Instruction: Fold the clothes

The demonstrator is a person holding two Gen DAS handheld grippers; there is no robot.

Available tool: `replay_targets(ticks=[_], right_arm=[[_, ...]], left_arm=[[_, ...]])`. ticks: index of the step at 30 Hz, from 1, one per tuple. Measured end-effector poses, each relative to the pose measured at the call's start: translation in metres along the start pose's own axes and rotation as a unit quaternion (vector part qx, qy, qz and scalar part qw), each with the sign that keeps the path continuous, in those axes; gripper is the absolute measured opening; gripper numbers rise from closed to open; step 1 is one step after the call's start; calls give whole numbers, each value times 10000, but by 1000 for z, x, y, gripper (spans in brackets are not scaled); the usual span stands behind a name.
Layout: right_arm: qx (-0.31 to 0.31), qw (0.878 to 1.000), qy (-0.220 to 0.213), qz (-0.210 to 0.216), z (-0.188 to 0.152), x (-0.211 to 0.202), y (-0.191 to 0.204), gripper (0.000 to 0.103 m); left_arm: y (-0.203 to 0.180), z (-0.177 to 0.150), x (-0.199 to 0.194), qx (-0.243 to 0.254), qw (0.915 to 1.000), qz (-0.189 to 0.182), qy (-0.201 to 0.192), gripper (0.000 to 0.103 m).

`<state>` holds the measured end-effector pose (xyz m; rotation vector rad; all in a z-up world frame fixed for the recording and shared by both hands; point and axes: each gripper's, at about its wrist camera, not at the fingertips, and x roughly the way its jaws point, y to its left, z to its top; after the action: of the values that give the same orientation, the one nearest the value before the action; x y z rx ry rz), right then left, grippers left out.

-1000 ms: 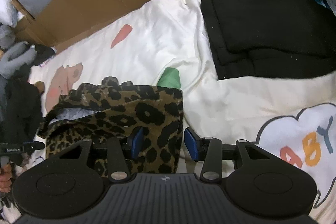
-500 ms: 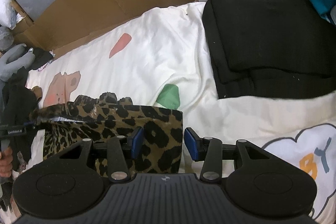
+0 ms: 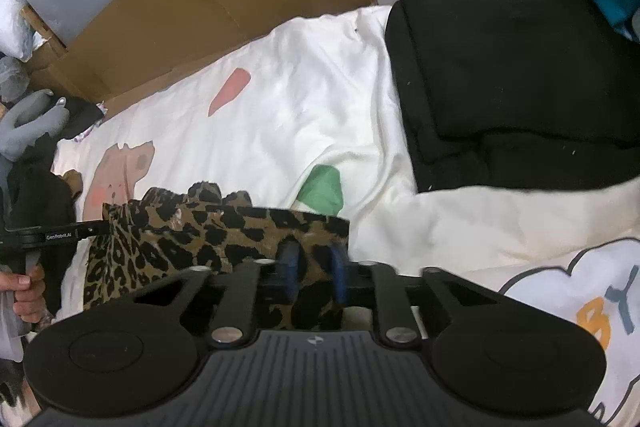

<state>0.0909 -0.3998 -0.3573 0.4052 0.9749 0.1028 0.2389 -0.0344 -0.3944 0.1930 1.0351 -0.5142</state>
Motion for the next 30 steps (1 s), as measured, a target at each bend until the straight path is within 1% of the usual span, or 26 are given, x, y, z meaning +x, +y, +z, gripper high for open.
replay_targets(ticks=[3,6,9,11,14,16,17,19,20,21,22,26,28,30], right_arm=[[-88,9999,-92,4,1,-4,3,2],[-209,9995,-250,-30,2,-9,8,1],[-154,9993,-346,-55,5,-12,9,1],[-180,9993,-313,-125,6,-8,10,1],[-183,9995,-192,-198,3,6,9,2],[-116,9997,-63,-204,1,16,7,4],[-117,9997,-27,-224,0,19,7,5],[-143,9995,27,-275,-2,23,8,14],[-168,9994,62,-283,-3,25,9,27],[-187,9993,85,-300,-4,26,10,43],[-210,9993,98,-309,-5,28,10,46],[-295,9988,247,-295,-8,37,12,46],[-350,9985,279,-308,-9,41,13,46],[-388,9983,287,-319,-10,42,13,46]], left_arm=[[-3,0,-6,107,9998,83,-159,4],[0,0,-12,-31,9995,164,-267,2],[5,0,-18,-180,9990,229,-349,2],[4,-1,-18,-145,9989,292,-343,1],[0,0,-5,24,9992,360,-164,2],[-1,0,1,-5,9993,373,-73,4],[-1,0,2,-18,9991,408,-69,5],[-4,0,4,41,9988,477,-69,8],[-5,0,5,85,9987,507,-59,9],[-7,0,6,140,9984,540,-54,11],[-8,-1,6,186,9982,561,-52,11],[-5,0,4,110,9989,453,-69,12],[-3,1,1,66,9992,363,-121,15],[-2,2,-4,46,9995,248,-207,32]])
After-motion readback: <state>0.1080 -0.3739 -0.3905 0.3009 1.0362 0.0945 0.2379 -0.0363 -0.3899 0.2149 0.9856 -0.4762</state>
